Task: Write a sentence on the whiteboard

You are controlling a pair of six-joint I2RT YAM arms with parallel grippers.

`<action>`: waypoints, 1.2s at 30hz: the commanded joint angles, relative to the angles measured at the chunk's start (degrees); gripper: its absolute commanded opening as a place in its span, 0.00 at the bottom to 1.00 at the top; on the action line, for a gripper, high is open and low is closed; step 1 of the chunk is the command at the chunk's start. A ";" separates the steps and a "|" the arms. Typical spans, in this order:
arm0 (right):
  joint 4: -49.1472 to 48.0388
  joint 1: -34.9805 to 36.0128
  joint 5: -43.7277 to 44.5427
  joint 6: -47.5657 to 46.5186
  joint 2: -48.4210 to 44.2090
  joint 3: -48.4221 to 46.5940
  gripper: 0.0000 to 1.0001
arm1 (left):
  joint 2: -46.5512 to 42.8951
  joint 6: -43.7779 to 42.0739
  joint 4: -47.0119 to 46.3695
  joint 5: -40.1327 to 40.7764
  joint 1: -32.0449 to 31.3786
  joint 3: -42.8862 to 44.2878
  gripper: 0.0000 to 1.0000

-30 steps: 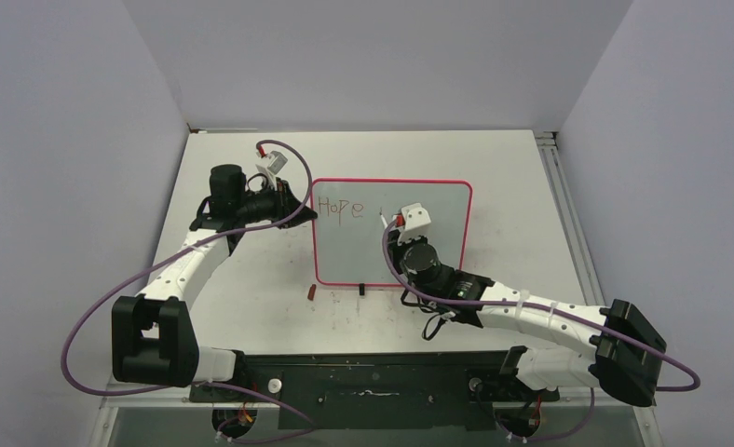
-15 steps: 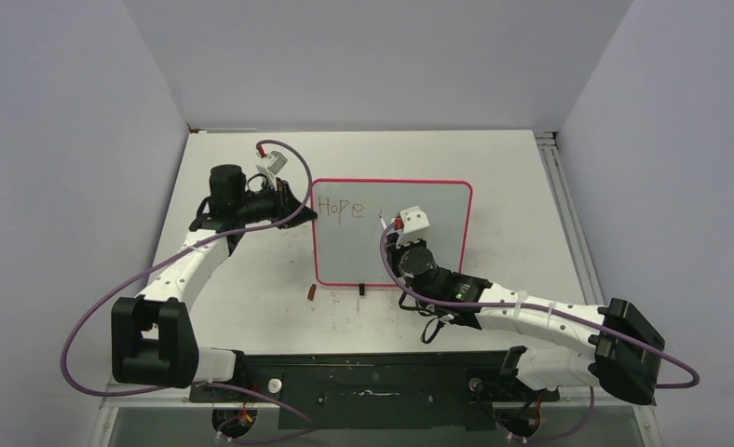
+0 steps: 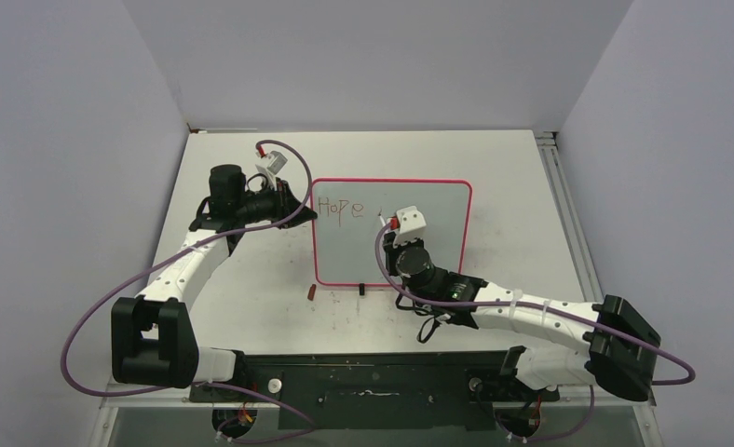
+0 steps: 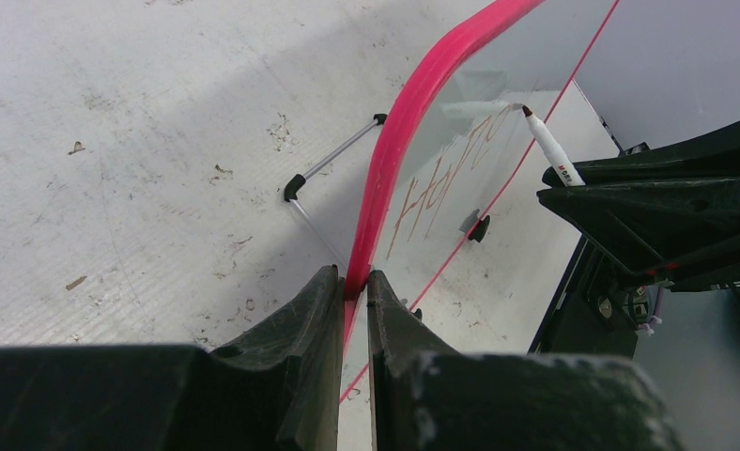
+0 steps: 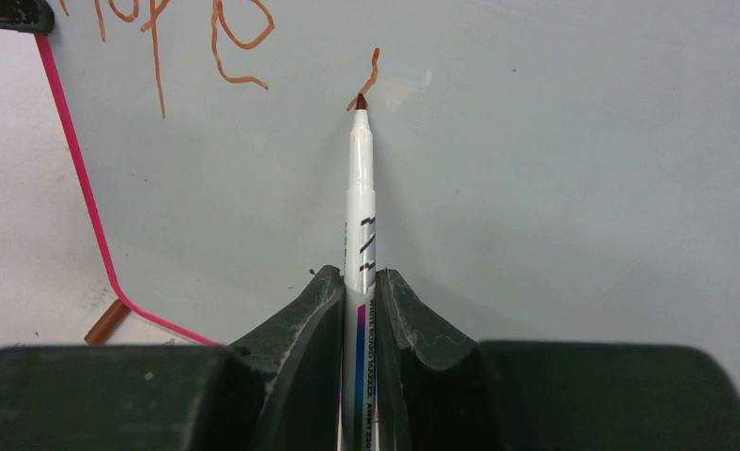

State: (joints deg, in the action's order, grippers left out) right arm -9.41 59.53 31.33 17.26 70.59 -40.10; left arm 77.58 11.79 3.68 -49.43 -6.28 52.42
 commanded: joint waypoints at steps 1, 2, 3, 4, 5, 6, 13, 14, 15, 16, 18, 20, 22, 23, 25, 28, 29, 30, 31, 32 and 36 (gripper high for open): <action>-3.08 0.24 2.68 -1.42 0.63 -3.37 0.05 | -2.23 0.69 -1.75 -0.13 -0.04 0.41 0.00; -3.16 0.24 2.88 -1.48 0.67 -3.45 0.05 | -2.19 0.69 -1.75 -0.11 -0.02 0.43 0.00; -3.20 0.22 3.00 -1.52 0.59 -3.49 0.05 | -2.24 0.69 -1.74 -0.13 -0.04 0.45 0.00; -3.24 0.09 3.24 -1.61 0.60 -3.56 0.05 | -2.30 0.73 -1.73 -0.14 -0.04 0.46 0.00; -3.18 0.11 3.52 -1.61 0.54 -3.65 0.05 | -2.34 0.73 -1.75 -0.18 -0.04 0.48 0.00; -3.22 0.15 3.72 -1.61 0.48 -3.71 0.05 | -2.35 0.69 -1.74 -0.15 -0.04 0.44 0.00; -2.19 -0.37 4.46 -0.86 0.72 -4.02 0.05 | -2.42 0.75 -1.66 -0.22 -0.04 0.44 0.00; -2.00 -0.45 4.45 -0.75 0.76 -4.02 0.05 | -2.44 0.70 -1.66 -0.16 -0.04 0.48 0.00; -1.62 -0.54 4.46 -0.55 0.76 -4.09 0.05 | -2.51 0.69 -1.66 -0.20 -0.04 0.45 0.00; -1.36 -0.57 4.60 -0.41 0.78 -4.18 0.05 | -2.52 0.69 -1.66 -0.21 -0.04 0.44 0.00; -0.72 -0.64 4.68 0.10 0.70 -4.12 0.05 | -2.39 0.77 -1.71 -0.36 0.02 0.48 0.00; -0.03 -0.64 4.83 0.78 0.62 -4.07 0.05 | -2.43 0.78 -1.75 -0.38 0.04 0.42 0.00; 0.55 -0.64 5.07 1.60 0.45 -3.76 0.05 | -2.49 0.86 -1.78 -0.46 0.09 0.47 0.00; 0.64 -0.64 5.06 1.86 0.29 -3.50 0.05 | -2.47 0.86 -1.79 -0.43 0.01 0.42 0.00; 1.08 -0.64 5.27 2.43 -0.14 -3.20 0.05 | -2.54 0.86 -1.84 -0.48 0.00 0.45 0.00; 1.77 -0.67 5.52 2.93 -0.68 -2.93 0.05 | -2.60 0.86 -1.84 -0.48 0.04 0.47 0.00; 1.94 -0.64 5.50 3.07 -0.90 -2.82 0.05 | -2.64 0.91 -1.82 -0.41 0.03 0.47 0.00; 2.09 -0.64 5.54 3.24 -0.98 -2.65 0.05 | -2.64 0.91 -1.83 -0.41 0.04 0.41 0.00; 2.30 -0.64 5.50 3.41 -1.05 -2.51 0.05 | -2.68 0.93 -1.84 -0.46 0.04 0.40 0.00; 2.45 -0.64 5.51 3.56 -1.16 -2.34 0.05 | -2.75 0.95 -1.91 -0.47 0.05 0.38 0.00; 2.88 -0.69 5.35 4.30 -1.52 -1.60 0.05 | -2.86 0.95 -1.93 -0.36 0.03 0.26 0.00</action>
State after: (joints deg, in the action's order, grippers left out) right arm -7.70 59.55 34.65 20.03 71.02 -41.89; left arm 77.32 11.84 3.66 -49.45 -6.28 52.31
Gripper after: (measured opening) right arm 0.158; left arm 0.110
